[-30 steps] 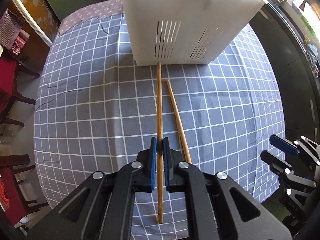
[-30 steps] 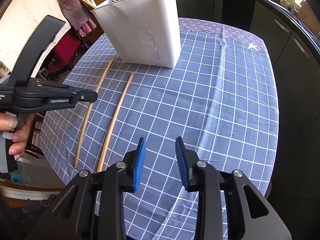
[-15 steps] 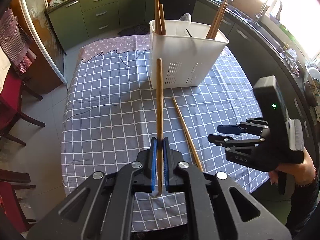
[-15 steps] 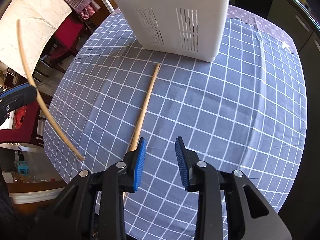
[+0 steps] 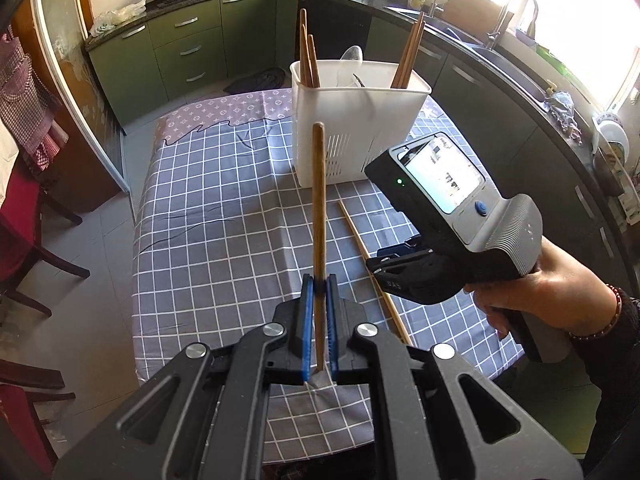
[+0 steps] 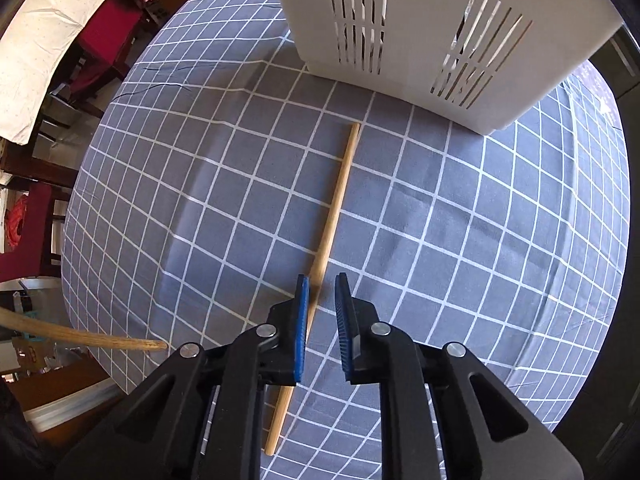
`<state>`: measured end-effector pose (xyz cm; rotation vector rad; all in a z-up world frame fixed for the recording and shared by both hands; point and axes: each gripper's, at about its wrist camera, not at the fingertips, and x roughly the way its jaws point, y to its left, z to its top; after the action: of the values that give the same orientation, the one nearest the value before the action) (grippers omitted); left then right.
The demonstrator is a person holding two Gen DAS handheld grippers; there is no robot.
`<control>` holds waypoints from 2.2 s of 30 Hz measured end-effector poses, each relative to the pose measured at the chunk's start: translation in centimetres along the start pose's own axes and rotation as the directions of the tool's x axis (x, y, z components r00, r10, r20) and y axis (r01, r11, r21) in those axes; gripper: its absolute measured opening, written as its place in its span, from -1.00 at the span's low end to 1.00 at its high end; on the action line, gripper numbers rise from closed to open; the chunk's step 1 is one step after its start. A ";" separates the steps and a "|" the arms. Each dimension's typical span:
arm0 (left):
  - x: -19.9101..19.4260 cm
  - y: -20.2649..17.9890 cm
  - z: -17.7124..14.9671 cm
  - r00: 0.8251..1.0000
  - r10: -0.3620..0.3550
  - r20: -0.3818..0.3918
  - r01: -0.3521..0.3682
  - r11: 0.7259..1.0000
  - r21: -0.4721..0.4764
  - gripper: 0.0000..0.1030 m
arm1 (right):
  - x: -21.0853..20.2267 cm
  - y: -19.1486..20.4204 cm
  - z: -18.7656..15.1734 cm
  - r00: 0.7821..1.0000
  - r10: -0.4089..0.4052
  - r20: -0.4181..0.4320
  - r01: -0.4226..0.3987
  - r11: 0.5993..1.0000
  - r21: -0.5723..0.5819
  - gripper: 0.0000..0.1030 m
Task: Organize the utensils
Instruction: 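Lift the chopstick upright with the left tool while the right tool grasps and lifts the last one, then insert both held chopsticks into the white holder and open both tools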
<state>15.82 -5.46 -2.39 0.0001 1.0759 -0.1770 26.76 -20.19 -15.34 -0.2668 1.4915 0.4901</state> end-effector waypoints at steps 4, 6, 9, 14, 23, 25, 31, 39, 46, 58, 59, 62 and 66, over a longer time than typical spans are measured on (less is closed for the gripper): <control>-0.1 0.4 -0.2 1.000 -0.004 0.005 0.004 1.000 -0.001 -0.88 | 0.6 0.7 0.7 1.000 -0.019 -0.007 0.019 1.000 0.003 -0.72; -0.1 0.5 -0.2 1.000 -0.006 0.006 0.006 1.000 0.001 -0.88 | 0.6 1.0 1.0 1.000 -0.030 -0.005 0.030 1.000 0.001 -0.72; -0.2 0.5 -0.3 1.000 -0.007 0.009 0.007 1.000 0.001 -0.88 | 0.9 1.8 1.2 0.998 -0.057 0.012 0.057 0.998 -0.007 -0.81; -0.1 0.4 -0.3 1.000 -0.007 0.013 0.007 1.000 0.003 -0.88 | 0.9 2.6 0.4 0.998 -0.031 0.047 0.032 0.999 -0.018 -0.86; -0.3 0.2 -0.4 1.000 -0.013 0.011 0.012 1.000 0.008 -0.88 | -6.2 1.6 -4.2 0.968 0.040 0.246 -0.029 0.998 -0.050 -0.86; -0.3 0.0 -0.5 1.000 -0.011 0.013 0.011 1.000 0.014 -0.88 | -8.2 1.2 -5.6 0.951 0.053 0.304 -0.039 0.998 -0.052 -0.86; -0.6 -0.7 -0.8 1.000 -0.009 0.016 0.008 0.999 0.037 -0.88 | -12.8 -0.3 -10.6 0.893 0.069 0.444 -0.053 0.997 -0.049 -0.86; -1.0 -1.2 -1.3 1.000 -0.003 0.027 0.002 0.998 0.059 -0.88 | -15.7 -1.4 -16.5 0.838 0.059 0.542 -0.039 0.998 -0.049 -0.86; -1.3 -1.3 -1.6 1.000 -0.007 0.027 0.005 0.998 0.066 -0.88 | -15.6 -1.4 -17.4 0.834 0.068 0.548 -0.045 0.997 -0.056 -0.86; -2.6 -1.7 -1.6 0.999 -0.016 0.044 0.012 0.997 0.080 -0.88 | -15.8 -1.6 -16.8 0.827 0.082 0.556 -0.060 0.996 -0.058 -0.86; -2.7 -1.8 -1.5 0.999 -0.017 0.045 0.013 0.997 0.081 -0.88 | -16.0 -1.6 -16.8 0.826 0.083 0.558 -0.060 0.996 -0.058 -0.86; -3.0 -1.9 -1.2 0.998 -0.020 0.051 0.016 0.996 0.084 -0.88 | -16.3 -1.6 -16.6 0.819 0.087 0.567 -0.063 0.996 -0.061 -0.86; -3.8 -2.3 -0.5 0.997 -0.032 0.066 0.026 0.996 0.088 -0.88 | -17.2 -1.5 -16.2 0.806 0.094 0.584 -0.068 0.995 -0.066 -0.86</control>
<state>13.28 -7.12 0.90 0.0566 1.0006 -0.2480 12.98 -31.55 0.29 -0.0669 0.8840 0.6081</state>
